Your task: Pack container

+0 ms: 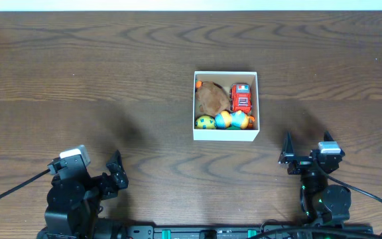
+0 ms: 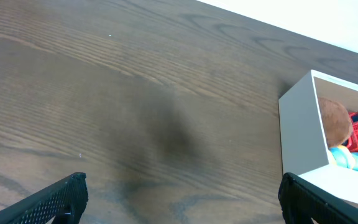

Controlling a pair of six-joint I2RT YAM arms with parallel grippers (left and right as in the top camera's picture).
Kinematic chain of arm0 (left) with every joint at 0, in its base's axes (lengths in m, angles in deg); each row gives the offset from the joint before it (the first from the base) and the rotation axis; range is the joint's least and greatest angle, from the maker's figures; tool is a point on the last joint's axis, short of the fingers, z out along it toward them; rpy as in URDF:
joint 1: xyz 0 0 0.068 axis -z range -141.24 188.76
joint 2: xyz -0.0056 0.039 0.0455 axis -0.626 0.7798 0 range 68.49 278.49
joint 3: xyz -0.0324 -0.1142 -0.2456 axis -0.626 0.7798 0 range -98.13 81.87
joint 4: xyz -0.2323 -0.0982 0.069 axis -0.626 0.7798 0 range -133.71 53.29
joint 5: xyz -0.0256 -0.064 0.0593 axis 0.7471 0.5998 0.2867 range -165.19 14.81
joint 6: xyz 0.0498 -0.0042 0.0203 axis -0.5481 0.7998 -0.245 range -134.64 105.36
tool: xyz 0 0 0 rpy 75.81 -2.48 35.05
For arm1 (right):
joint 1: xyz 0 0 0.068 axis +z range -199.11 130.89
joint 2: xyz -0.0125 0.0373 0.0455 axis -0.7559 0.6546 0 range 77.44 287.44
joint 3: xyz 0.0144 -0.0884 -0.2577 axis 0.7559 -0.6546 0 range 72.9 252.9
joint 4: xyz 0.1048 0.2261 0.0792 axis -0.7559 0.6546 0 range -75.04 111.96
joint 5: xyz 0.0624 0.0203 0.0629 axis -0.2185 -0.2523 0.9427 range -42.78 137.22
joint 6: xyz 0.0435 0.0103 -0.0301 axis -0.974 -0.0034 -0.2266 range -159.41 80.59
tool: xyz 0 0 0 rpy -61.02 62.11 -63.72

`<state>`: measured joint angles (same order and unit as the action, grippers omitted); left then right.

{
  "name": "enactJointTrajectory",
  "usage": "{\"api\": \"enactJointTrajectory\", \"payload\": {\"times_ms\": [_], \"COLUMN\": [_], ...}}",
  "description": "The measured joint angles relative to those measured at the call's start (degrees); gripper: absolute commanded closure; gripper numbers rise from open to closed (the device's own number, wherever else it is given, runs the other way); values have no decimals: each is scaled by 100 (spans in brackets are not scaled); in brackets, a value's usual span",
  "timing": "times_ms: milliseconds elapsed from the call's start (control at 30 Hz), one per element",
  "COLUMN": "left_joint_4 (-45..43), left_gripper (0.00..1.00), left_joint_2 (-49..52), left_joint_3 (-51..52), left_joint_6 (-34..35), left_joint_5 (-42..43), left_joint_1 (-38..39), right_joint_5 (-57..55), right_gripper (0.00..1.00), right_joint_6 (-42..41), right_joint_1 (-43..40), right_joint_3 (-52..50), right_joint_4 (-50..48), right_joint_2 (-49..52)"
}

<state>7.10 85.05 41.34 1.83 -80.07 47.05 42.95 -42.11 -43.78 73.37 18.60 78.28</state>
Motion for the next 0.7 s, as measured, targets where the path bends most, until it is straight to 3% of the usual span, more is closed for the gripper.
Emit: {"api": "enactJointTrajectory", "payload": {"times_ms": [333,533,700], "left_joint_4": [13,511,-122], "left_gripper": [2,2,2], "left_joint_2": [0,-131,-977], "left_joint_3": [0,76,885], "left_joint_6": [-7,-90,-195], "left_joint_5": [-2,-2,-2], "left_joint_1": [0,-372,-678], "right_joint_5": [2,2,4], "right_gripper": [1,1,1], "right_joint_6": [0,0,0], "right_joint_1": [-2,-2,0], "right_joint_3": [0,0,0], "right_joint_4": [0,0,-2], "right_joint_2": [0,0,-4]}}
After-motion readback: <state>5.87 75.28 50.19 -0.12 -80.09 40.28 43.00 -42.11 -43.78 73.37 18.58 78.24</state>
